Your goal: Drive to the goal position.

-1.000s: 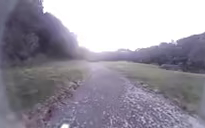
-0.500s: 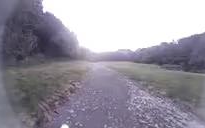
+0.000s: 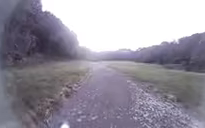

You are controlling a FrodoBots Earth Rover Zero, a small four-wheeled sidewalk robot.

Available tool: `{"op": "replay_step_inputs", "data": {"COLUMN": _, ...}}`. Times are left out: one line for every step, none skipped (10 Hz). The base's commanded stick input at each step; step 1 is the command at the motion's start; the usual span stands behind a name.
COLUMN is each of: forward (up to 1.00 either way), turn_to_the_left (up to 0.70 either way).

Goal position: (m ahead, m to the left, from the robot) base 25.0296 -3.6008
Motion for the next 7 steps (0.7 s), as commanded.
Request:
{"op": "replay_step_inputs", "data": {"forward": 0.70, "turn_to_the_left": 0.00}}
{"op": "replay_step_inputs", "data": {"forward": 0.70, "turn_to_the_left": 0.00}}
{"op": "replay_step_inputs", "data": {"forward": 0.70, "turn_to_the_left": 0.00}}
{"op": "replay_step_inputs", "data": {"forward": 0.70, "turn_to_the_left": 0.00}}
{"op": "replay_step_inputs", "data": {"forward": 0.70, "turn_to_the_left": 0.00}}
{"op": "replay_step_inputs", "data": {"forward": 0.70, "turn_to_the_left": 0.00}}
{"op": "replay_step_inputs", "data": {"forward": 0.70, "turn_to_the_left": 0.00}}
